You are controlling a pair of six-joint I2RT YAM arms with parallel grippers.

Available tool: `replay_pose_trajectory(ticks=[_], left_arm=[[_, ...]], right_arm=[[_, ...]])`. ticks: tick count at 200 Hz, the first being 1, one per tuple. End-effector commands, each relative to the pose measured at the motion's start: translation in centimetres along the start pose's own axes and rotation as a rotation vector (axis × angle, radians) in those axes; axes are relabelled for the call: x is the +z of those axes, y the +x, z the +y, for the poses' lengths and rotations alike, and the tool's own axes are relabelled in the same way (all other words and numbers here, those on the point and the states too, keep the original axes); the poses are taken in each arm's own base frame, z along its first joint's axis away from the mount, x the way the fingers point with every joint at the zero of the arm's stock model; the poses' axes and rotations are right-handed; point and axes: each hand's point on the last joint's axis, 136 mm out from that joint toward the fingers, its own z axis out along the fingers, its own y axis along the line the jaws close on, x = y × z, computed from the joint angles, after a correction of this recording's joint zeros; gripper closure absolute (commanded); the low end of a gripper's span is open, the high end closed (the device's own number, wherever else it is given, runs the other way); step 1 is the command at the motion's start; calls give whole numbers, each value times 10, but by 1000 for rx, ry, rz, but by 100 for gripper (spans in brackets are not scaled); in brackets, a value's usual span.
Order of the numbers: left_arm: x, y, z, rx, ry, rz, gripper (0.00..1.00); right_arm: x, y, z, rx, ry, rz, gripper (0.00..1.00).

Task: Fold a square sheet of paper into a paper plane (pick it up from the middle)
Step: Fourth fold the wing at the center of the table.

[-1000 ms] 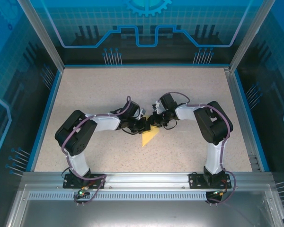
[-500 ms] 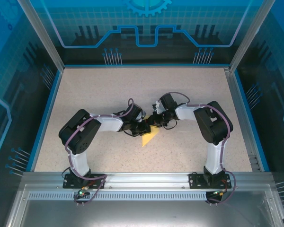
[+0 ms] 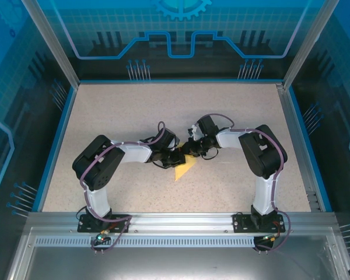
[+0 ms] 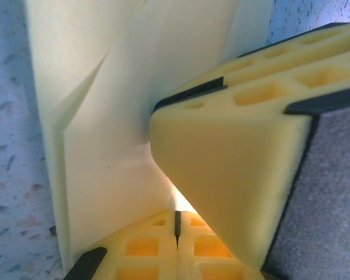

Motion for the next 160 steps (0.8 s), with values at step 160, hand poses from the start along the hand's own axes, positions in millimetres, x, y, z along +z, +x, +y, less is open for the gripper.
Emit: replay_pose_trajectory(ticks=[160], left_arm=[[-27,60,47,-28,-134,141,93]], right_arm=[[19,29,-55,61,194,64,84]])
